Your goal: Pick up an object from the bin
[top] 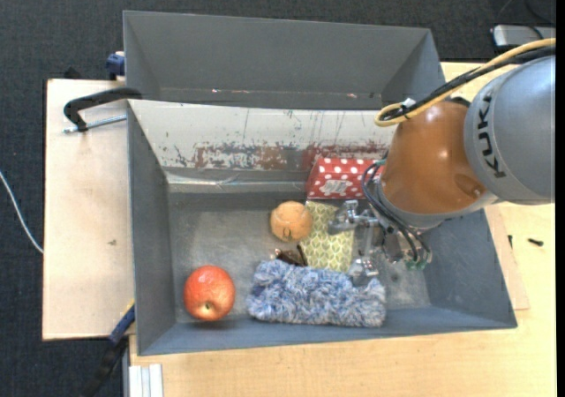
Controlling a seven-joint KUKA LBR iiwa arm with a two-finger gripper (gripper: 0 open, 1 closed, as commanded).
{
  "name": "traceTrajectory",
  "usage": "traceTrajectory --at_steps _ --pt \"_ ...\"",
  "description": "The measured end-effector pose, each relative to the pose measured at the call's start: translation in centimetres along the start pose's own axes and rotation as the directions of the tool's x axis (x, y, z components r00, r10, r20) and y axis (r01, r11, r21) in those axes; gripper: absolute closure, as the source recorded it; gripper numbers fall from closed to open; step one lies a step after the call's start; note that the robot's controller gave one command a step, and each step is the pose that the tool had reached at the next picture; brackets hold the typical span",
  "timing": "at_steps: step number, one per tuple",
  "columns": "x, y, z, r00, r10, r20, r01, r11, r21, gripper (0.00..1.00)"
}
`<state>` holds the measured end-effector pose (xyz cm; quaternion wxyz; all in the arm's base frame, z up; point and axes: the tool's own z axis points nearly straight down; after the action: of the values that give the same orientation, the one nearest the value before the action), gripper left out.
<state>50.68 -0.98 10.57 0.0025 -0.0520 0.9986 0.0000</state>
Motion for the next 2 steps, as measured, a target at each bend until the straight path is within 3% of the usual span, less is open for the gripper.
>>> traceTrajectory --at_steps 1,2 --pt "-0.8 4.0 0.5 0.995 0.095 -0.002 -0.095 0.995 -0.001 0.0" --pt "-0.2 4.4 2.3 0.959 -0.283 -0.002 0.283 0.959 -0.002 0.0"
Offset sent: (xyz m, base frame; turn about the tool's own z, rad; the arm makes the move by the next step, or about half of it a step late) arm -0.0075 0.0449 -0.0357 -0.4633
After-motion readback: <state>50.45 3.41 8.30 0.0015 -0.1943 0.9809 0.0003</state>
